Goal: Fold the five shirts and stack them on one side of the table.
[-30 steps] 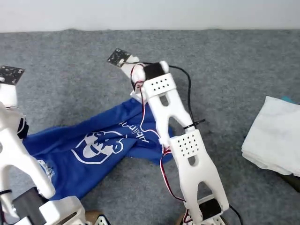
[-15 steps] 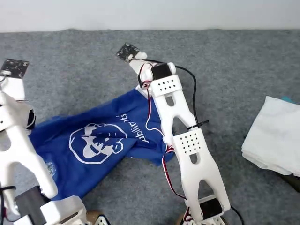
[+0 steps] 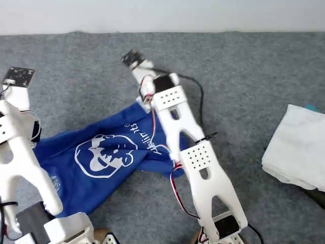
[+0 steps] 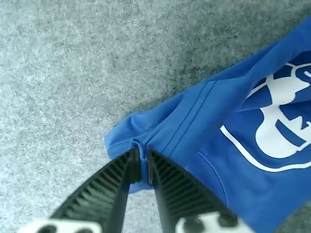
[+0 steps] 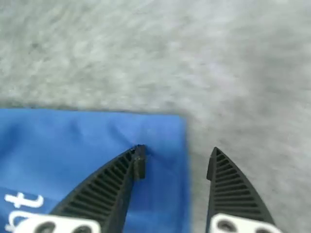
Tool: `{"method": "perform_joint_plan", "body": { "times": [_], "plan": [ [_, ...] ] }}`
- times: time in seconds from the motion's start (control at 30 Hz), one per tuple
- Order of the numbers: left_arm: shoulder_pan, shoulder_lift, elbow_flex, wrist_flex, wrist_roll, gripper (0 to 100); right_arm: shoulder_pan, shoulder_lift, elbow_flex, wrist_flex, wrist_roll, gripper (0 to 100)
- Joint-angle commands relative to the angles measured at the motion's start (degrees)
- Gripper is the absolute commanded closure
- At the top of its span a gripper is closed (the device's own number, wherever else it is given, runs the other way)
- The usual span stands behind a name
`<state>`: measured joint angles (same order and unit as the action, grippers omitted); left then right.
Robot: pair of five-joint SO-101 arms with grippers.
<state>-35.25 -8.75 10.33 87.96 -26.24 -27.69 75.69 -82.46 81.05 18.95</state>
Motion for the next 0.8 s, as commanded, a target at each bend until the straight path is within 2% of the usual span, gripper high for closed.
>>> {"method": "perform_joint_plan", "body": {
  "times": [0.0, 0.2, 0.27, 0.4, 0.67, 0.77],
  "plan": [
    [0.35, -2.46, -0.13, -0.97, 0.26, 99, -0.4, -0.57, -0.09, -2.15, -0.53, 78.2],
    [0.35, -2.37, -0.13, -0.88, 0.26, 99, -0.92, -0.22, 0.0, 2.59, -0.26, 79.7],
    [0.35, -2.37, -0.13, -0.88, 0.26, 99, -0.92, -0.13, 0.0, 3.21, 0.26, 85.0],
    [0.35, -2.37, -0.13, -0.88, 0.26, 99, -1.1, -0.22, -0.09, 4.0, 6.07, 99.7],
    [0.53, -2.9, -0.84, -0.88, 0.26, 99, 1.8, -4.44, -10.29, 12.09, 6.77, 98.8],
    [2.64, -4.04, -3.21, 1.49, 0.35, 99, 3.3, -7.6, -14.24, 15.6, 6.95, 98.8]
  ]
}}
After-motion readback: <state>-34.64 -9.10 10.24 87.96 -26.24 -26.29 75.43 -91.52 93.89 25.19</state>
